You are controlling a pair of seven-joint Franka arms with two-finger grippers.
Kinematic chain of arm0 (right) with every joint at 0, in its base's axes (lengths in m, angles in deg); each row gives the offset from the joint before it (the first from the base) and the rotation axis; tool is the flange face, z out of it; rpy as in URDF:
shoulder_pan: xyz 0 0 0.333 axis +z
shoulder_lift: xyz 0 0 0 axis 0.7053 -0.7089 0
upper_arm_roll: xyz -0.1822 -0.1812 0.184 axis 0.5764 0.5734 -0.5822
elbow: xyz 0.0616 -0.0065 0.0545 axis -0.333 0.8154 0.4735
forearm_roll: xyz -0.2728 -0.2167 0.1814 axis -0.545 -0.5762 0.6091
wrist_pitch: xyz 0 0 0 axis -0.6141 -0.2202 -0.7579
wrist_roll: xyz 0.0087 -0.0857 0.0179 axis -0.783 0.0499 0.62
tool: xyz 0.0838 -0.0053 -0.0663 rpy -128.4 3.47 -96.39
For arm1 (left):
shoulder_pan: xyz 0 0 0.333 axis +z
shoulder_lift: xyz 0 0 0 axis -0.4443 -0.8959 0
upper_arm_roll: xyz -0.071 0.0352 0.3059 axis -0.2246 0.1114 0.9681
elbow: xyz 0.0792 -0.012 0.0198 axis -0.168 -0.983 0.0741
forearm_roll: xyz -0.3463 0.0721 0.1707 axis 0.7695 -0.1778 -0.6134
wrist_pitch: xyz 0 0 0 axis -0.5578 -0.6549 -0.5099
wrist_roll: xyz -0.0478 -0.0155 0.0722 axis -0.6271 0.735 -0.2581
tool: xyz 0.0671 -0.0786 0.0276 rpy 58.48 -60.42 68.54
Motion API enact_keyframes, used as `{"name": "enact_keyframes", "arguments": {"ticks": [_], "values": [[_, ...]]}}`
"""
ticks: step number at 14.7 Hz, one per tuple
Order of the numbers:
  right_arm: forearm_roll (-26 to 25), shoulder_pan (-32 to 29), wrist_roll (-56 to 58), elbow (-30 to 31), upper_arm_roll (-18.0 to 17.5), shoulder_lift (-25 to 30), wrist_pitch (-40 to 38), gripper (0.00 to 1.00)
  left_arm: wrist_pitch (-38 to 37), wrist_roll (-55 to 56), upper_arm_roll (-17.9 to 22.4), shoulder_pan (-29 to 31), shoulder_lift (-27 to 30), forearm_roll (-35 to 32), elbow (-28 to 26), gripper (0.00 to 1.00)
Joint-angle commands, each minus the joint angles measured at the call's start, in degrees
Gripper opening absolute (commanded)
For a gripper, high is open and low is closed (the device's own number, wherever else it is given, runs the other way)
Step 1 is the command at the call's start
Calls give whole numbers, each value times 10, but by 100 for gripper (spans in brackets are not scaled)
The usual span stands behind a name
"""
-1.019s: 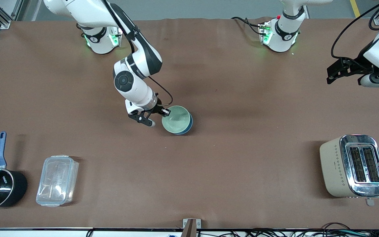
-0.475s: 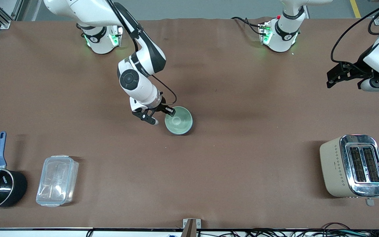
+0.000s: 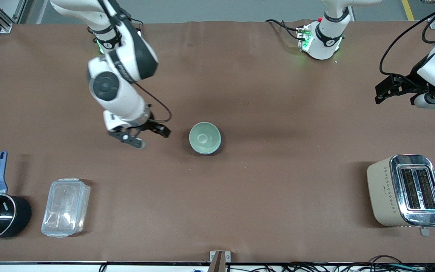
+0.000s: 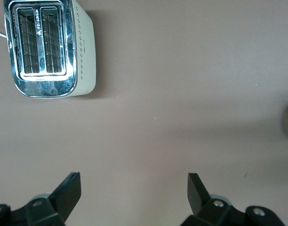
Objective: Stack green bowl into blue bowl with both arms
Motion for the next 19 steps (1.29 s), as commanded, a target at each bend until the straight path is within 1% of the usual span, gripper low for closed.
{"name": "enact_keyframes", "arguments": {"ticks": [1, 6, 8, 9, 11, 13, 15, 17, 19], "values": [[-14, -62, 99, 21, -7, 46, -31, 100, 2, -11, 0, 4, 1, 0, 5, 100], [-17, -162, 251, 46, -7, 96, -36, 100, -2, -11, 1, 6, 3, -1, 5, 100], [-18, -200, 318, 45, -7, 110, -38, 100, -2, -11, 2, 6, 1, -5, 5, 100], [-19, -222, 359, 37, -7, 121, -52, 100, -1, -11, 1, 6, 0, -5, 5, 100], [-20, -253, 407, -5, -7, 129, -105, 100, 0, -12, 2, 7, 0, -5, 6, 100], [-20, -285, 433, -68, -7, 126, -166, 100, -1, -10, 2, 7, 0, -5, 7, 100], [-21, -296, 466, -103, -7, 125, -178, 100, -3, -10, 8, 7, 2, -10, 11, 100], [-32, -302, 509, -159, -7, 119, -184, 100, -7, -10, 11, 10, 2, -15, 18, 100], [-36, -306, 512, -198, -8, 104, -203, 100, -7, -10, 10, 9, 1, -16, 25, 100]]}}
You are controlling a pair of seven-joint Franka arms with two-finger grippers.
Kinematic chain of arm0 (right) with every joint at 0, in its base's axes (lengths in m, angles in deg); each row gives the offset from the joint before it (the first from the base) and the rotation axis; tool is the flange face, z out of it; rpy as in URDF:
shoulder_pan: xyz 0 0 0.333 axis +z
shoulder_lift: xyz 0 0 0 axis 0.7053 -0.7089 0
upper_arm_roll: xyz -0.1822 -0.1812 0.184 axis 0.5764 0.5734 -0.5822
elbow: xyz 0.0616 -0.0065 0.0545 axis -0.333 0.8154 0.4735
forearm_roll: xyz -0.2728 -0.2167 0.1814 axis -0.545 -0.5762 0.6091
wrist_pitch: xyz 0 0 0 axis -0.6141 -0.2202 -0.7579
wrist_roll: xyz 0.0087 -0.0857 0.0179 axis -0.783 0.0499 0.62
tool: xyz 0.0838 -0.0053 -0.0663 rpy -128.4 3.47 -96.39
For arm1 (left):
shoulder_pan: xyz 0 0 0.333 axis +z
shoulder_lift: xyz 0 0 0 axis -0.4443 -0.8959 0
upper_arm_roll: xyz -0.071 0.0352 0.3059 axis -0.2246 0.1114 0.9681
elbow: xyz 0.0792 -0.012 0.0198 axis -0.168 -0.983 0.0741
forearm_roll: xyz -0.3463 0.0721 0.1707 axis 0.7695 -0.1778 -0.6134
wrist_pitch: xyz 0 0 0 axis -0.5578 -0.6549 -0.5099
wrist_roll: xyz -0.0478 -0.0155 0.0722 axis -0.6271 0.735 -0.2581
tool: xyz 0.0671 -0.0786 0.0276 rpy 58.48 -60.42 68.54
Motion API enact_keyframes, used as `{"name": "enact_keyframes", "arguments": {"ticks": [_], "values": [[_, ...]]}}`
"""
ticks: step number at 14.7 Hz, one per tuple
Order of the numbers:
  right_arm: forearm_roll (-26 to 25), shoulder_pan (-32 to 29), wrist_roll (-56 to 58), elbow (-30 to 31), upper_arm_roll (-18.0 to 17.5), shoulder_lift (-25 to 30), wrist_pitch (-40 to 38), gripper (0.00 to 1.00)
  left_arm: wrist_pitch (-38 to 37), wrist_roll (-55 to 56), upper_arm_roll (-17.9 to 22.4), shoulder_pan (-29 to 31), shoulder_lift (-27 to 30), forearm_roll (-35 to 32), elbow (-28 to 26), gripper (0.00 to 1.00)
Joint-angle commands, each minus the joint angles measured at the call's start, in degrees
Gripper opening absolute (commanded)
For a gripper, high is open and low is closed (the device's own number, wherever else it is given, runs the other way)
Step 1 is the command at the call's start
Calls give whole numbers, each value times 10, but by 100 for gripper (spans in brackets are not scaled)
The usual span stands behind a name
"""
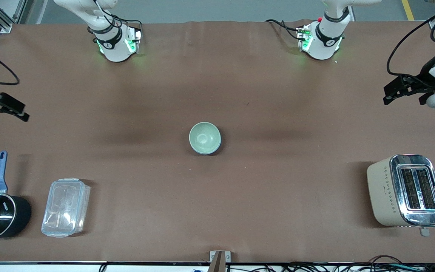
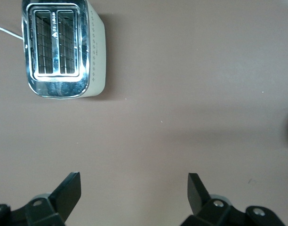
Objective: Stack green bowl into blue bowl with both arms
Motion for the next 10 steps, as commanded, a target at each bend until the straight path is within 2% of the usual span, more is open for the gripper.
{"name": "enact_keyframes", "arguments": {"ticks": [1, 10], "values": [[-13, -11, 6, -48, -12, -23, -27, 100, -7, -9, 1, -2, -2, -11, 13, 100], [-16, -7, -19, -39, -12, -20, -71, 100, -7, -10, -4, -8, -8, -11, 14, 100]]}}
